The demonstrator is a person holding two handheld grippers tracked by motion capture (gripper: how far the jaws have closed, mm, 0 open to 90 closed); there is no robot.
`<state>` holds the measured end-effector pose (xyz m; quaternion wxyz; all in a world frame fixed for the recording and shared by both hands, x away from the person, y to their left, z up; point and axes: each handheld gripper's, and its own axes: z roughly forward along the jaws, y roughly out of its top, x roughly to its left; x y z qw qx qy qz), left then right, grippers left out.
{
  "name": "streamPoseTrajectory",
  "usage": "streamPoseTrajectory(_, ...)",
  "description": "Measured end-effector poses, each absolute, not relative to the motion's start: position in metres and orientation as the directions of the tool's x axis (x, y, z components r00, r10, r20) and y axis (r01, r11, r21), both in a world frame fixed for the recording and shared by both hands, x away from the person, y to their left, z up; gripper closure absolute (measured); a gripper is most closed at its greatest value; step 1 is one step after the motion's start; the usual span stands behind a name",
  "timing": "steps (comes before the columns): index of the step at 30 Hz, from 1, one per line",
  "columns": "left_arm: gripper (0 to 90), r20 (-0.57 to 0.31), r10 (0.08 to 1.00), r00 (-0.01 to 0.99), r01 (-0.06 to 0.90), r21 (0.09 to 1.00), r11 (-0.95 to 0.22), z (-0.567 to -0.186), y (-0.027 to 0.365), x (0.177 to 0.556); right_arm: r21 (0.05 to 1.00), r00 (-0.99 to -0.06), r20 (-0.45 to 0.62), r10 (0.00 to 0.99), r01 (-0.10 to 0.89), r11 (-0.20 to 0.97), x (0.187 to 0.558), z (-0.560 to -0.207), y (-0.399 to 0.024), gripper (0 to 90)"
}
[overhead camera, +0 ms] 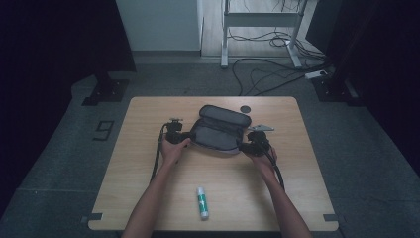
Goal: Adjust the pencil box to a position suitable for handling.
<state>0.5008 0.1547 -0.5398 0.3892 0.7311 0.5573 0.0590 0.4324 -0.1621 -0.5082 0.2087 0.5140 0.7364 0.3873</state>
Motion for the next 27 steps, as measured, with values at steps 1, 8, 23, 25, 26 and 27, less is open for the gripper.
streamPoseTrajectory(1,58.3,-0.346,0.861,0.373,0.768,0.635,-0.077,-0.54,0.155,0.501,0.785,-0.385,0.091,0.919,0.595,0.172,0.432,-0.508,-0.162,38.2)
streamPoseTrajectory(8,58.8,-0.346,0.861,0.373,0.766,0.638,-0.076,-0.54,0.155,0.501,0.779,-0.371,0.079,0.925,0.602,0.175,0.444,-0.514,-0.157,39.9)
streamPoseTrajectory(23,60.9,-0.308,0.87,0.385,0.753,0.649,-0.104,-0.54,0.151,0.498,0.744,-0.351,0.138,0.926,0.654,0.137,0.457,-0.532,-0.159,50.1)
streamPoseTrajectory(25,63.3,-0.303,0.87,0.389,0.752,0.65,-0.11,-0.54,0.151,0.498,0.737,-0.343,0.133,0.93,0.662,0.138,0.459,-0.536,-0.158,53.9)
streamPoseTrajectory(26,63.7,-0.303,0.87,0.389,0.752,0.65,-0.11,-0.54,0.151,0.498,0.732,-0.341,0.135,0.93,0.667,0.139,0.46,-0.537,-0.157,54.2)
streamPoseTrajectory(27,63.7,-0.302,0.869,0.392,0.751,0.651,-0.112,-0.54,0.152,0.498,0.732,-0.341,0.135,0.93,0.667,0.139,0.46,-0.537,-0.157,54.2)
